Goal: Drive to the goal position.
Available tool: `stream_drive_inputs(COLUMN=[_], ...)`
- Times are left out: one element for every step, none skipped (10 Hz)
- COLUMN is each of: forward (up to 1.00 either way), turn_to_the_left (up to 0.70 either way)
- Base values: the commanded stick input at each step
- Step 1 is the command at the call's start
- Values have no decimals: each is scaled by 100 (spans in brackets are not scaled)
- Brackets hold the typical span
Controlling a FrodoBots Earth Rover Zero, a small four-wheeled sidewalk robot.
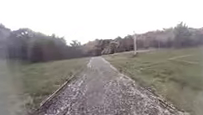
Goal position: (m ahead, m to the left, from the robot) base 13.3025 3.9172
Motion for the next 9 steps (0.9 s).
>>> stream_drive_inputs(forward=[100, 100, 100, 100, 100, 100, 100, 100, 100], turn_to_the_left=[0, 0, 0, 0, 0, 0, 0, 0, 0])
